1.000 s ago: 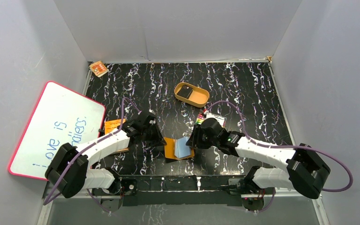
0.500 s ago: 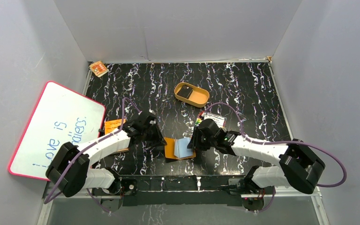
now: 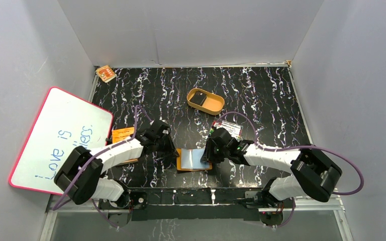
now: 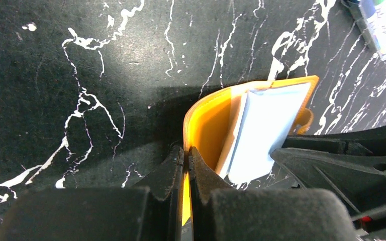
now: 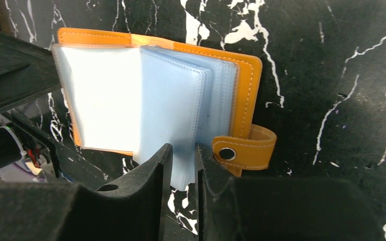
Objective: Put the credit cards into the card holder
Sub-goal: Open the card holder at the center of the board.
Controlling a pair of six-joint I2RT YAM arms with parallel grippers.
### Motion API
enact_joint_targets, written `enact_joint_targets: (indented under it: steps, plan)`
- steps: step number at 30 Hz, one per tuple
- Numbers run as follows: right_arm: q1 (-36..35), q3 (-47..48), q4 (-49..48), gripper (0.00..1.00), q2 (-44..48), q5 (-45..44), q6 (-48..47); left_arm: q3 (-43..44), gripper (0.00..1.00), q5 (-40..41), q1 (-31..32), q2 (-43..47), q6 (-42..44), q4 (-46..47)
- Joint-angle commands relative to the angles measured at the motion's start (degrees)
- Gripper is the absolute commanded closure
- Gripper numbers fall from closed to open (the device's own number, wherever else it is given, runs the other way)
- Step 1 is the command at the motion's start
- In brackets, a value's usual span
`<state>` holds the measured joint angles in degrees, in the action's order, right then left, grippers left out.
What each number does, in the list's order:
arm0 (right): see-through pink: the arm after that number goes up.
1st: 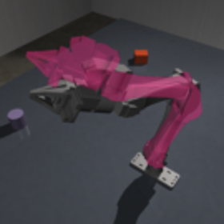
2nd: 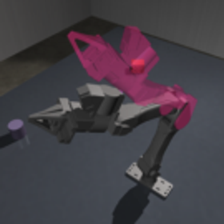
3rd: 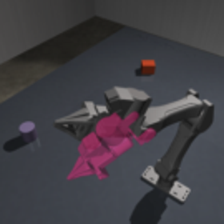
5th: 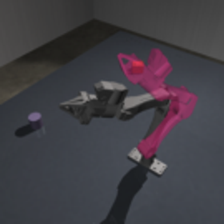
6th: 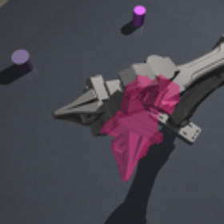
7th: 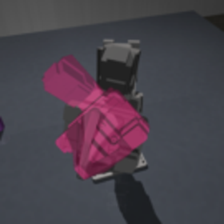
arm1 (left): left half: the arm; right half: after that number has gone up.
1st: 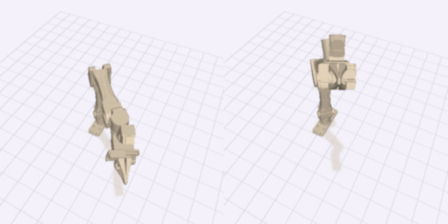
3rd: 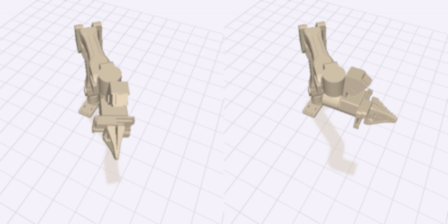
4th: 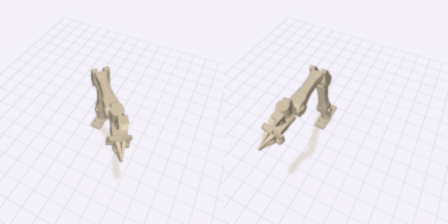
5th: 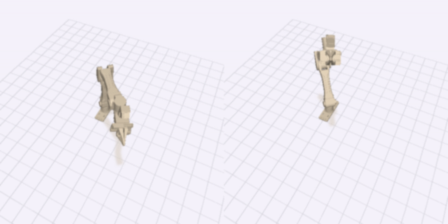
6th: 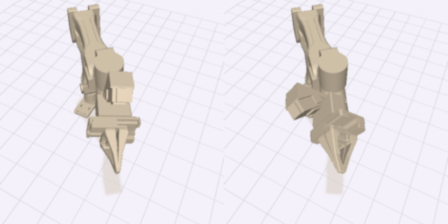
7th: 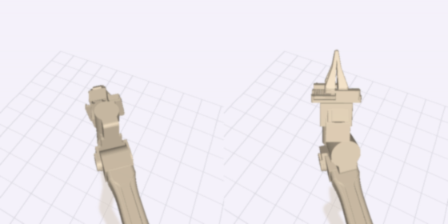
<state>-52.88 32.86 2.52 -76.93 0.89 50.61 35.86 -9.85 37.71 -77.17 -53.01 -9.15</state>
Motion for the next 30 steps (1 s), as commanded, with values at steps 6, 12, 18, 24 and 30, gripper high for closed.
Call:
enact_joint_targets:
  steps: [6, 12, 18, 24, 30]
  plan:
    - [0.2, 1.4, -4.7, 0.82, -0.4, 2.0, -0.8, 0.8, 0.95, 3.0, 0.0, -2.3, 1.9, -2.2]
    - [0.1, 1.7, -5.0, 0.94, -0.5, 2.2, -1.0, 2.9, 0.49, 7.5, 0.1, 1.2, 3.6, -5.9]
    - [0.2, 2.2, -5.4, 1.0, -1.1, 2.7, -0.9, 4.5, 0.35, 9.1, 0.1, 5.3, 4.4, -9.0]
    - [0.1, 2.9, -5.2, 1.0, -1.4, 3.0, -0.9, 5.9, 0.23, 11.9, 0.1, 10.7, 4.0, -10.3]
    - [0.2, 3.7, -4.5, 1.0, -1.6, 2.9, -1.2, 7.4, 0.22, 4.9, 0.1, 12.9, 3.0, -5.0]
